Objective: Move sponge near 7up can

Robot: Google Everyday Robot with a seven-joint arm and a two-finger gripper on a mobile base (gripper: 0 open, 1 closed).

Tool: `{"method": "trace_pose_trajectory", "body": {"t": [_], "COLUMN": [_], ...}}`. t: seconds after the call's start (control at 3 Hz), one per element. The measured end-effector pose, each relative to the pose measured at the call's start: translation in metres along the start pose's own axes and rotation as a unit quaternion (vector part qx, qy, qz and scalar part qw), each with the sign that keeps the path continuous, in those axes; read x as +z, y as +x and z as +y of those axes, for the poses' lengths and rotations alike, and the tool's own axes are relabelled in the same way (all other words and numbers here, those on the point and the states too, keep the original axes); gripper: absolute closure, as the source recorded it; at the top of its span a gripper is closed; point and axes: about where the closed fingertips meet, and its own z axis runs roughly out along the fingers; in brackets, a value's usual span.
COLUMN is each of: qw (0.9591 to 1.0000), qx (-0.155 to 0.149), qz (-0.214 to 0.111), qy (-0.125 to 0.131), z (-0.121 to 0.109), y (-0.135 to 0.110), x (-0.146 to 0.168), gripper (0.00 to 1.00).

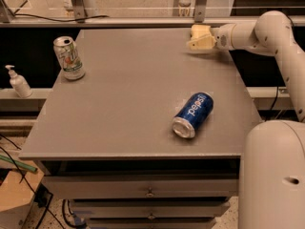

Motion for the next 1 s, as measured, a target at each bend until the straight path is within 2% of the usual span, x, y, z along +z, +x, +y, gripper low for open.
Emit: {"method": "trace_pose_trajectory", "body": {"t": [0.33, 1.0], "qw": [1.0, 1.0], "qx": [-0.005, 0.001], "qz": [0.004, 0.005], "qy": [-0.003, 0.008], "z": [-0.001, -0.012], "y": [-0.002, 0.0], "x": [0.004, 0.0], "gripper": [0.41, 0.87]}}
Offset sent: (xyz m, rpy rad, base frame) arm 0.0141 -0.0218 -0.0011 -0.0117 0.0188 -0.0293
